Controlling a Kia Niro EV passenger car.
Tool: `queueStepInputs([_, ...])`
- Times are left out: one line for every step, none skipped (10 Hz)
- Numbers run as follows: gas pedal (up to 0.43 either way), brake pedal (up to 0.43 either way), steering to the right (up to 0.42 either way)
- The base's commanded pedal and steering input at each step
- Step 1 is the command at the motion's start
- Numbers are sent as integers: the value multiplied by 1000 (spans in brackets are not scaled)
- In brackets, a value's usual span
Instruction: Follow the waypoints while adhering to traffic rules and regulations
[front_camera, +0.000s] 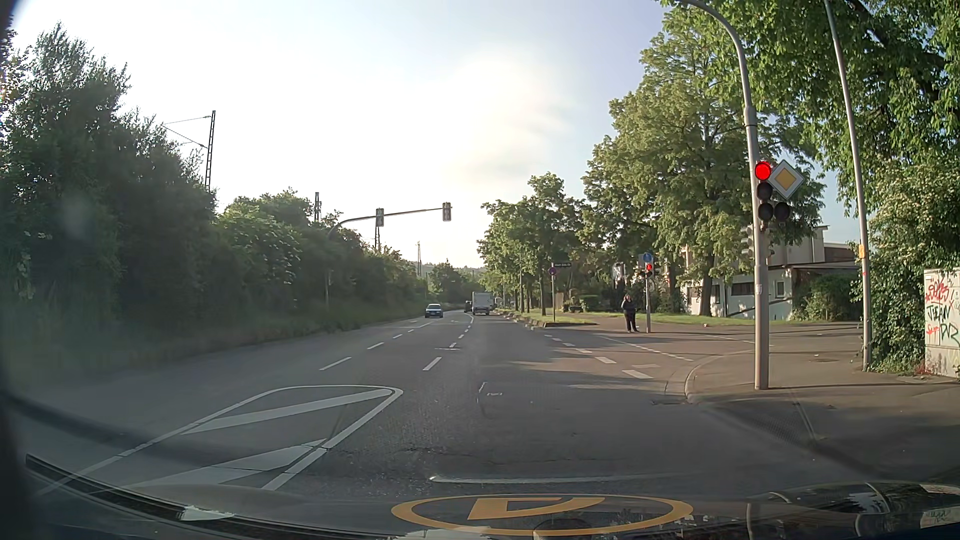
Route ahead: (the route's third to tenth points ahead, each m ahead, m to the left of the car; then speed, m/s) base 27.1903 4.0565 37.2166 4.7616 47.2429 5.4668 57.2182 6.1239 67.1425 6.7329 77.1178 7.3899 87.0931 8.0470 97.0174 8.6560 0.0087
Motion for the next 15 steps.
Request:
queueStepInputs([0, 262, -12])
queueStepInputs([0, 268, -12])
queueStepInputs([0, 268, -12])
queueStepInputs([0, 268, -12])
queueStepInputs([0, 262, -12])
queueStepInputs([0, 268, -12])
queueStepInputs([0, 268, -12])
queueStepInputs([0, 268, -12])
queueStepInputs([0, 268, -12])
queueStepInputs([0, 268, -12])
queueStepInputs([0, 268, -12])
queueStepInputs([0, 268, -12])
queueStepInputs([0, 268, -12])
queueStepInputs([0, 268, -12])
queueStepInputs([0, 268, -12])
